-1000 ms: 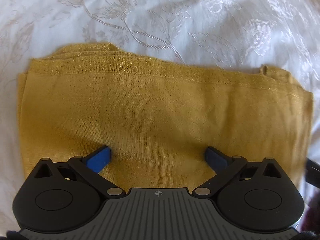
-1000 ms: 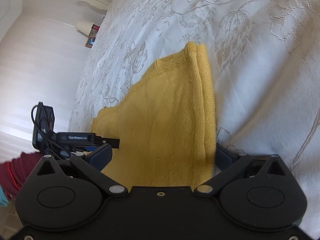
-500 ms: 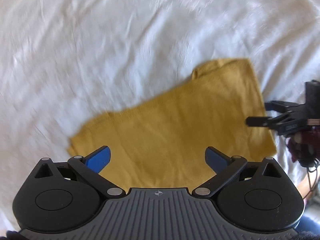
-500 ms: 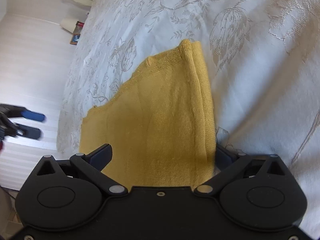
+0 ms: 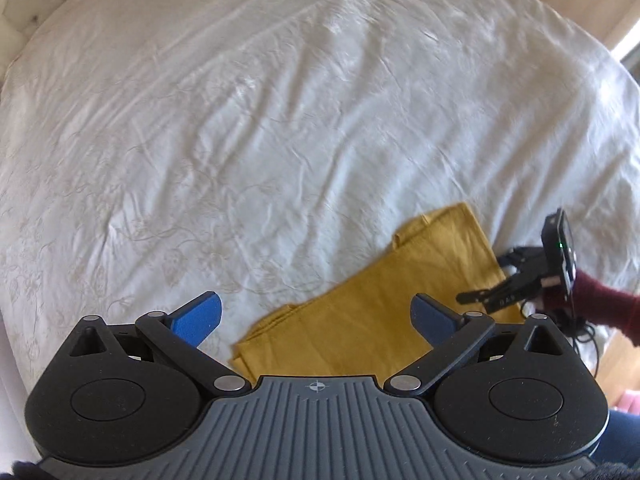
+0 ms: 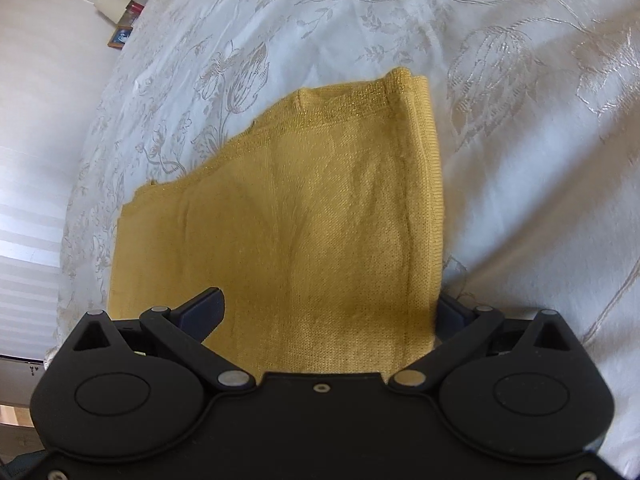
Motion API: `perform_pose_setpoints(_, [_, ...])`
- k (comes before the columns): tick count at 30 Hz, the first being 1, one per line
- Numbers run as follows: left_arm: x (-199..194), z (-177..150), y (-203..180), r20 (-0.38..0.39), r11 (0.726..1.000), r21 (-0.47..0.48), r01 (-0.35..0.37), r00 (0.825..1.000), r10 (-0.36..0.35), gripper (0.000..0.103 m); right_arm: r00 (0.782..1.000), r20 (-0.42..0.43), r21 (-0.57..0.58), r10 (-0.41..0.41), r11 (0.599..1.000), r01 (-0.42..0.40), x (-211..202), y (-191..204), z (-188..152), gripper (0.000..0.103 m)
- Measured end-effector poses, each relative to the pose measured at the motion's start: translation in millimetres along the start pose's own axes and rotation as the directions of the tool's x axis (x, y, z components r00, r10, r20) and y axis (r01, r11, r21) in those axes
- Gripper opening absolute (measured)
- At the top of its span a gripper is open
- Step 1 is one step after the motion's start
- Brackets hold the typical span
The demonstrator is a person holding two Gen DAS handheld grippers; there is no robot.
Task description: Fold small clothes
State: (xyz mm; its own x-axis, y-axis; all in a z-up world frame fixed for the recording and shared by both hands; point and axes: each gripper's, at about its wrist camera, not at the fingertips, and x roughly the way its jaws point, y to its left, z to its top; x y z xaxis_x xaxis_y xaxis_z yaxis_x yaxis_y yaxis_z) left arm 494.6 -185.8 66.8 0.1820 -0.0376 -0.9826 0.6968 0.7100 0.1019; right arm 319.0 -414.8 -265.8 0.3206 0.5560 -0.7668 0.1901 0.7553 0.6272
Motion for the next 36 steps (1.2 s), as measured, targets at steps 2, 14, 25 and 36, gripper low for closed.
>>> perform_pose_setpoints(2, [-2,-1,7,0.006,1.000,-0.017,0.003,1.000,-0.003,0.102,1.000,0.007,0.004,0.002,1.000,-0.002,0,0,-1,0.103])
perform_pose_setpoints(14, [109,-90,-3,0.273,0.882,-0.421,0.214,0.957,-0.102,0.102,0.995,0.017,0.044,0.098,0.994,-0.099,-8,-12,-8,0.103])
perform_pose_setpoints(25, [212,-144,-46,0.203,0.841,-0.529,0.113,0.979,-0.004,0.102,0.979,0.005,0.009,0.206,0.979,-0.206,-13,-26,-11,0.103])
perform_pose_setpoints(36, [273,-152,-43,0.055,0.816,-0.577,0.014,0.998,0.022,0.103,0.969,0.041,0.034,0.245,0.969,-0.246,-19,-33,-14,0.101])
